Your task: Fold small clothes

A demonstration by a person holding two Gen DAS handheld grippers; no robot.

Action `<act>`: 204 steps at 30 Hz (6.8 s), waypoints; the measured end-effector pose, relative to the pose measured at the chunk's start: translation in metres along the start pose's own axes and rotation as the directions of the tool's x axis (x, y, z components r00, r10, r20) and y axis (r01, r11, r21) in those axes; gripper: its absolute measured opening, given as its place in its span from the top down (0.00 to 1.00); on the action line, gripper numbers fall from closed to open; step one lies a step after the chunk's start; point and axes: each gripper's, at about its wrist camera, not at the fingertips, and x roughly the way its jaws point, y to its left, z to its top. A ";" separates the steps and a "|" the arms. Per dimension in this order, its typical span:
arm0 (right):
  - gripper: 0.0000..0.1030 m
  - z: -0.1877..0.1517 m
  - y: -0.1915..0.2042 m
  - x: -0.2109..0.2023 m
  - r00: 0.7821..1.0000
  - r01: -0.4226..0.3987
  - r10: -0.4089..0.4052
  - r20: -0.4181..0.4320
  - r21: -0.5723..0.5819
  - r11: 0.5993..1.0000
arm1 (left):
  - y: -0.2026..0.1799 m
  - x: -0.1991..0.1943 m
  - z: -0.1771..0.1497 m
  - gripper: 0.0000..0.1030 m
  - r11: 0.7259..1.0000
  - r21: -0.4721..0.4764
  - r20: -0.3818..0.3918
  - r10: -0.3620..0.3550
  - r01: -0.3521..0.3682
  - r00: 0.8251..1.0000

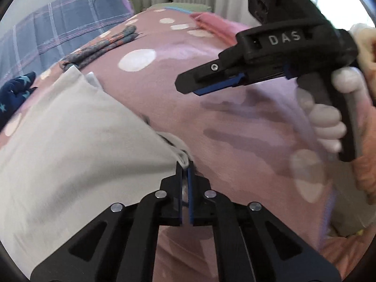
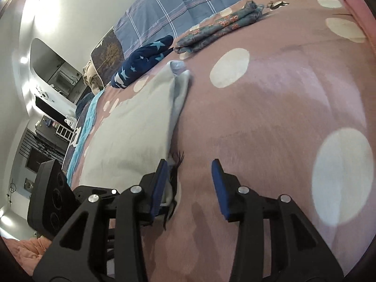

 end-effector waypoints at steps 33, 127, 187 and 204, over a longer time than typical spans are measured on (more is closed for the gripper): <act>0.63 -0.043 0.032 0.003 0.983 0.178 -0.181 0.009 0.133 0.975 | 0.193 -0.255 -0.261 0.51 0.546 -0.753 -0.009 0.549 -0.367 0.836; 0.72 0.036 0.384 0.348 0.980 -0.004 -0.107 -0.167 -0.556 0.831 | 0.245 -0.243 -0.300 0.97 0.579 -0.815 0.241 0.290 0.031 0.926; 0.61 -0.049 0.025 0.022 1.000 0.012 -0.014 -0.022 -0.072 0.997 | 0.081 -0.109 -0.087 0.58 0.953 -0.299 0.096 0.084 -0.052 0.992; 0.82 -0.047 0.015 0.022 0.994 -0.101 0.101 -0.047 0.004 0.995 | 0.102 -0.112 -0.098 0.57 0.909 -0.389 0.049 0.182 -0.149 0.982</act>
